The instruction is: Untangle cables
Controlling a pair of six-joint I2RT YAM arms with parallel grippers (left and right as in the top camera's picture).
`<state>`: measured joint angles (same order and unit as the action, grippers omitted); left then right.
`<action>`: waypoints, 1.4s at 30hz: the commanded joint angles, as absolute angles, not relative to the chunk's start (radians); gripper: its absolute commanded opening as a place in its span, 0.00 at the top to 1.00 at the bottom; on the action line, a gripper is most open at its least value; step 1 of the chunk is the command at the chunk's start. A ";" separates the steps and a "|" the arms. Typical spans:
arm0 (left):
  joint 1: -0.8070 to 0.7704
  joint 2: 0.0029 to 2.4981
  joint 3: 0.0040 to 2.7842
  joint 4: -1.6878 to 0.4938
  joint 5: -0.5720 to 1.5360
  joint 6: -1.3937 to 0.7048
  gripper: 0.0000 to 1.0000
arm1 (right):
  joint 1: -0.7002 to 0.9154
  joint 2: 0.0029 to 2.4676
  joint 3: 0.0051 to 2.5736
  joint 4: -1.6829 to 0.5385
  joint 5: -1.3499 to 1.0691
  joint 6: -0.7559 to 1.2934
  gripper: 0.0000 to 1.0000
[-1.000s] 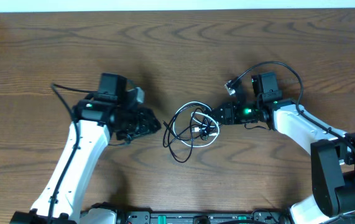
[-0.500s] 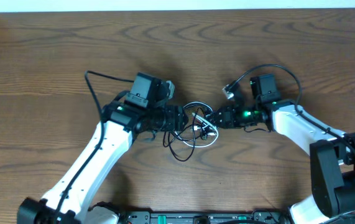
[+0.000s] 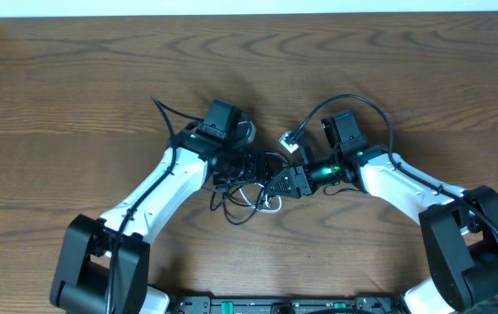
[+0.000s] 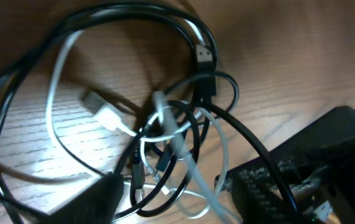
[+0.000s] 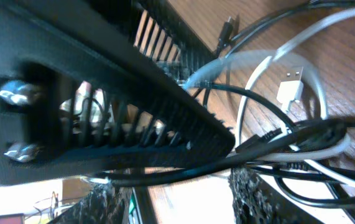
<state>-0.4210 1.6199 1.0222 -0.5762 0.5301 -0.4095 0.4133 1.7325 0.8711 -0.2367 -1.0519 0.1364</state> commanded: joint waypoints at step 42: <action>-0.621 1.794 1.037 -0.536 0.446 -0.368 0.45 | 0.442 1.709 0.870 -0.352 -0.368 0.441 0.62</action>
